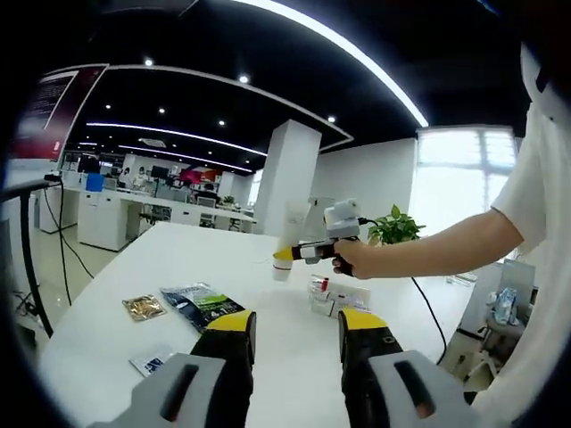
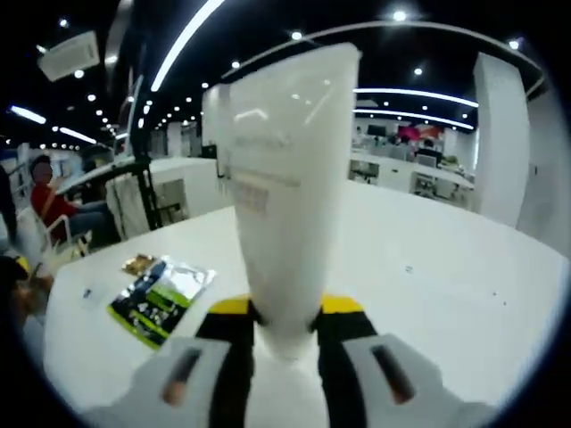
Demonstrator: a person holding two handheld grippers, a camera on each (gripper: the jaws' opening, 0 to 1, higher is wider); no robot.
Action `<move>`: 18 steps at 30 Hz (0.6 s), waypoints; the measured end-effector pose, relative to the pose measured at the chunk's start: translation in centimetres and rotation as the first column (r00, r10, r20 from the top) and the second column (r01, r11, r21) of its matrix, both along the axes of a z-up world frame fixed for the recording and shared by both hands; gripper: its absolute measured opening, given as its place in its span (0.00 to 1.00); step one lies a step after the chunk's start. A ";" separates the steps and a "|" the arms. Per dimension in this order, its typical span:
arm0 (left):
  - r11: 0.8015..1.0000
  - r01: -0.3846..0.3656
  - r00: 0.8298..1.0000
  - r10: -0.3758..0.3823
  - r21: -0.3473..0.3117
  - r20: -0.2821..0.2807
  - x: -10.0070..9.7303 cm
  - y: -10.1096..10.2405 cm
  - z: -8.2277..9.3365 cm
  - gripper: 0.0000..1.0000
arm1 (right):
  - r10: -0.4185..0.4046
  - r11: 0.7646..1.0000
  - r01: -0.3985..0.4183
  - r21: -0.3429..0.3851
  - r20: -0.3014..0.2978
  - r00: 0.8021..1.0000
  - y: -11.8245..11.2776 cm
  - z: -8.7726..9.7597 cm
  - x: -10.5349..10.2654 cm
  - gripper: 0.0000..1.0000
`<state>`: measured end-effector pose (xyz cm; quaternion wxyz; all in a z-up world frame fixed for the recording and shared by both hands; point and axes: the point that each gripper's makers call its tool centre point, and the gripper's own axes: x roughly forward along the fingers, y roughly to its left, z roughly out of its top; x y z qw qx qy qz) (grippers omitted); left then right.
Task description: Arrange the skincare products in the storage area until every visible bottle or jar stands upright without overlapping.
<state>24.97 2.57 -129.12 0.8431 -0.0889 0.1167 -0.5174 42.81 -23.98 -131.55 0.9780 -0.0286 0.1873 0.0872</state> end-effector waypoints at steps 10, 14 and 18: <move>1.000 0.011 1.000 -0.011 0.029 0.002 -0.2 -0.1 -0.1 0.38 | -0.032 0.999 0.030 -0.029 -0.052 0.998 -1.4 -2.1 0.6 0.24; 0.999 0.016 1.000 -0.016 0.034 -0.001 -0.3 -0.2 -0.1 0.38 | -0.041 0.999 0.040 -0.018 -0.044 0.998 -1.5 -2.2 0.8 0.25; 0.999 0.021 1.000 -0.020 0.028 -0.012 -0.4 -0.5 -0.3 0.38 | -0.051 0.999 0.051 -0.002 -0.034 0.998 -1.3 -2.1 1.1 0.25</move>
